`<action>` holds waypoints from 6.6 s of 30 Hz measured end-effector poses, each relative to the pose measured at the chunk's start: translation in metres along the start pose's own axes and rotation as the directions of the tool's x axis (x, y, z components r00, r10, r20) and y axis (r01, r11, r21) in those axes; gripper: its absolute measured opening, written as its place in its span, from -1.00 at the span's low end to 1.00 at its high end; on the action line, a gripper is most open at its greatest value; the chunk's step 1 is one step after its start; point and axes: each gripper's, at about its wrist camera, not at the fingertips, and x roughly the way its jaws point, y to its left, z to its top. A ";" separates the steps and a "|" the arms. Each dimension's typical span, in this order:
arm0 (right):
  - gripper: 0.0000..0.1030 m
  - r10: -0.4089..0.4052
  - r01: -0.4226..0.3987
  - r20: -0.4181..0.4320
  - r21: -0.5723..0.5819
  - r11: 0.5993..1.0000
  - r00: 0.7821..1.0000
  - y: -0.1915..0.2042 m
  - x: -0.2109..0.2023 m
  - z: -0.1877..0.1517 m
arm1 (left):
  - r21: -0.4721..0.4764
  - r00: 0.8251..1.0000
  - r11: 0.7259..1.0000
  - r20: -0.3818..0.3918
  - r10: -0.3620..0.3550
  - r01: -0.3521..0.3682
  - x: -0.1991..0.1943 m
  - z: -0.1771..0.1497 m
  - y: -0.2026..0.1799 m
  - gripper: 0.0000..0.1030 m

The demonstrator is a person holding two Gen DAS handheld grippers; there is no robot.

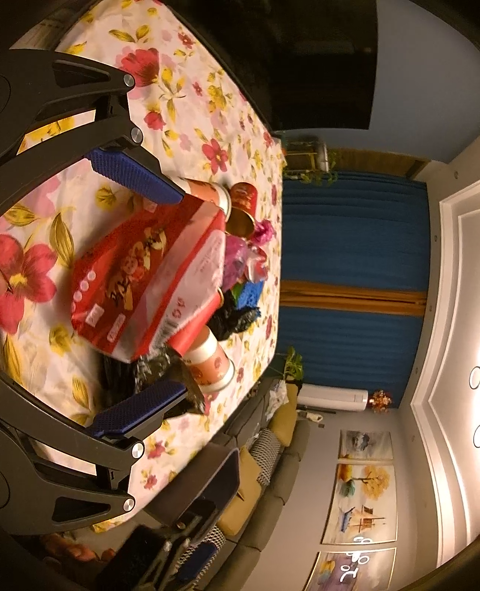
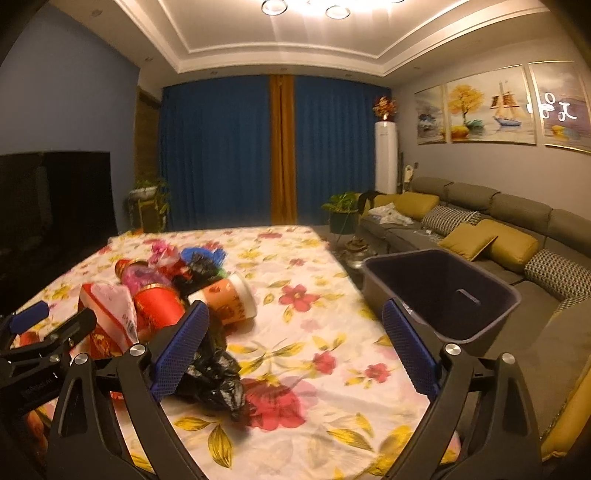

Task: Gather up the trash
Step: 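Grasp the red snack bag with the left tool while the right tool grasps the black plastic bag, then carry the red snack bag and black bag over the gray bin with both tools, then open both tools over the gray bin to drop the bags, then move both open tools back to the trash pile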

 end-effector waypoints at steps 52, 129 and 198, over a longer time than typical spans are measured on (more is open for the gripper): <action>-0.98 0.189 -0.191 -0.112 -0.013 0.981 0.976 0.032 0.069 -0.024 | -0.173 0.982 0.977 -0.116 -0.147 0.126 0.063 -0.013 0.053 -1.00; -0.98 -0.304 0.284 0.112 0.164 0.945 0.946 -0.188 0.066 0.063 | 0.076 0.849 0.846 -0.072 -0.523 0.527 0.171 0.077 -0.259 -1.00; 0.55 0.064 -0.068 0.035 0.144 0.987 0.997 -0.063 0.059 0.018 | -0.071 0.996 0.995 -0.048 0.073 -0.076 0.095 0.021 0.002 0.74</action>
